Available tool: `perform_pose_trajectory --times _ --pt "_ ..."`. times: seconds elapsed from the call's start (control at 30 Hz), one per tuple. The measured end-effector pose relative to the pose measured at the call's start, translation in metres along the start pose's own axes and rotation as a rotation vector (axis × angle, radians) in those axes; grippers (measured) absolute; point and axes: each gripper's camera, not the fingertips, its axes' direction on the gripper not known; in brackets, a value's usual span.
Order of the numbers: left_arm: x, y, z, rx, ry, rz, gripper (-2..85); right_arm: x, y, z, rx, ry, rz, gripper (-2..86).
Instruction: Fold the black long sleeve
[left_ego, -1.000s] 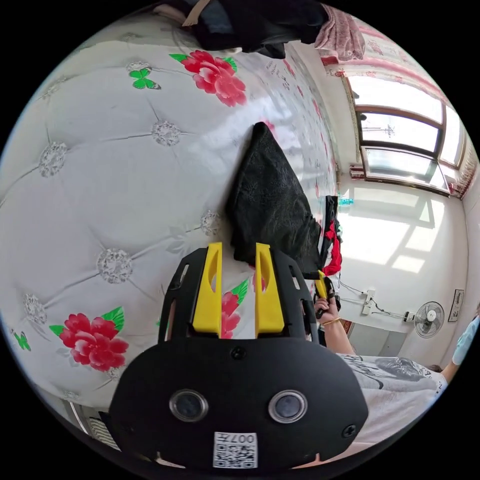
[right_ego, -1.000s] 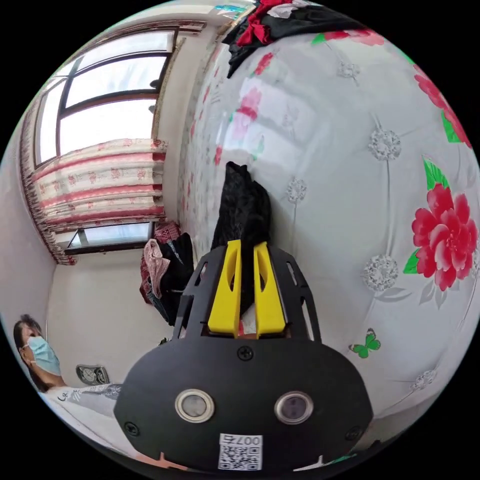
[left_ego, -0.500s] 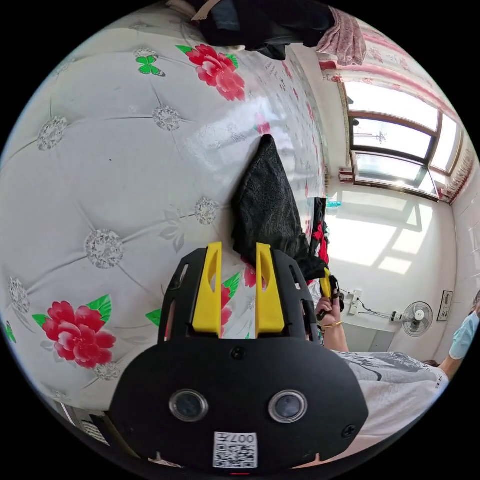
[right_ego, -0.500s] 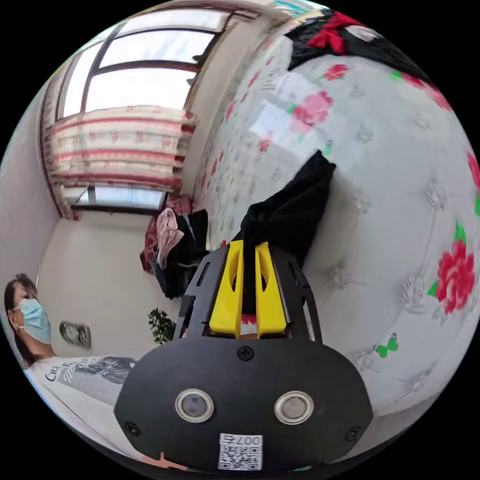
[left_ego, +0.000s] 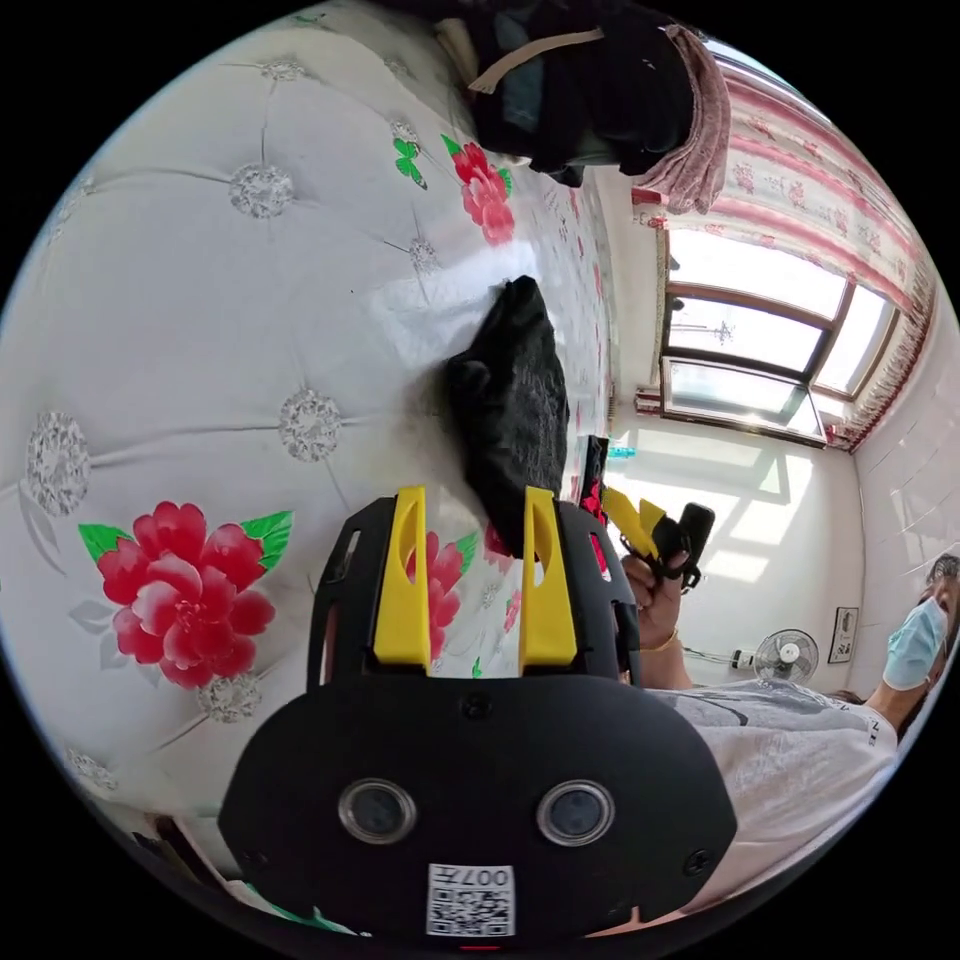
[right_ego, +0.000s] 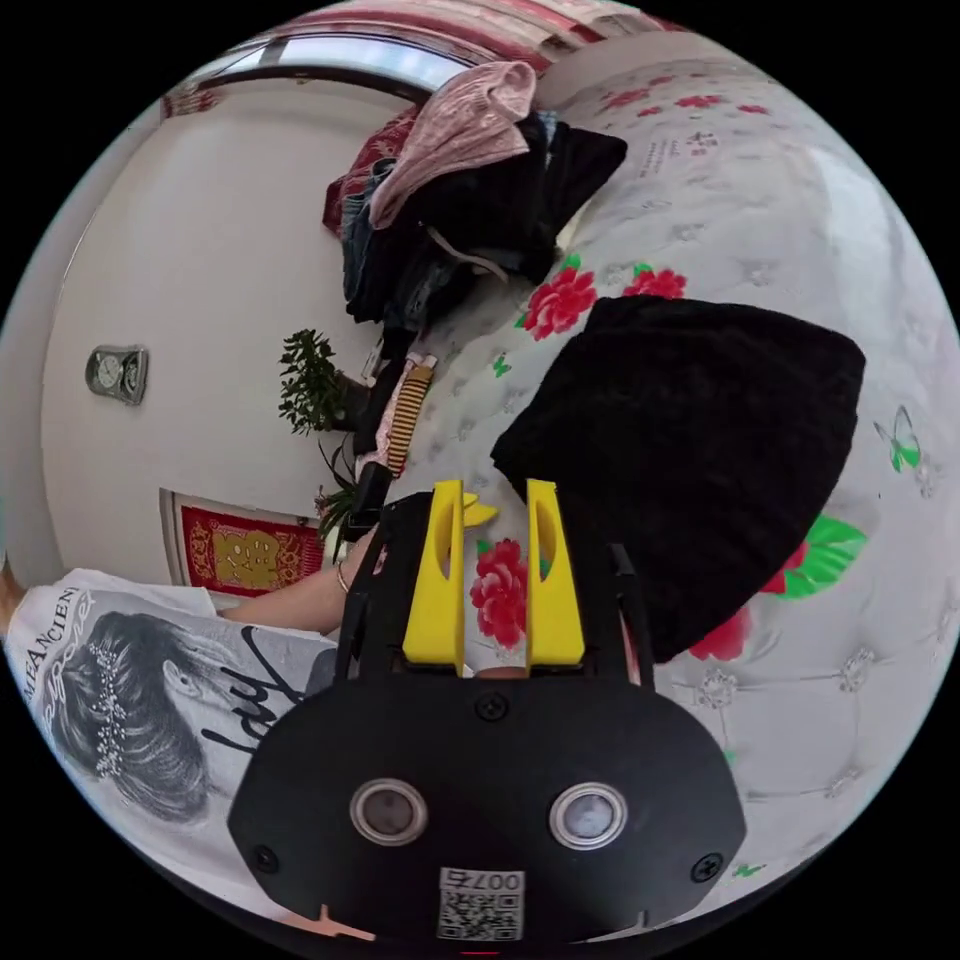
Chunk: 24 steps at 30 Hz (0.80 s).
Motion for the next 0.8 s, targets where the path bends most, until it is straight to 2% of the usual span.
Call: perform_pose_trajectory --times 0.2,0.27,0.37,0.43,0.5,0.57,0.8 --pt "0.011 -0.022 0.008 -0.043 0.096 -0.008 15.1 0.119 0.058 -0.057 0.19 0.066 0.335 9.2" --pt "0.024 -0.035 0.016 -0.077 0.114 0.004 15.4 0.162 0.079 -0.053 0.226 0.009 0.455 9.6" --pt "0.041 -0.051 0.025 -0.114 0.104 0.017 14.7 0.194 0.083 -0.02 0.202 -0.061 0.521 10.0" --pt "0.048 -0.058 0.03 -0.134 0.083 0.012 12.4 0.201 0.075 0.004 0.192 -0.098 0.517 9.7" --pt "0.057 -0.062 0.031 -0.147 0.032 0.006 6.4 0.206 0.063 0.026 0.172 -0.142 0.523 9.1" --pt "0.079 -0.063 0.018 -0.133 -0.003 0.052 5.1 0.196 0.051 0.04 0.167 -0.114 0.525 8.1" --pt "0.144 -0.026 -0.089 0.003 0.17 0.154 3.4 0.111 0.049 0.049 0.152 -0.289 0.341 5.6"
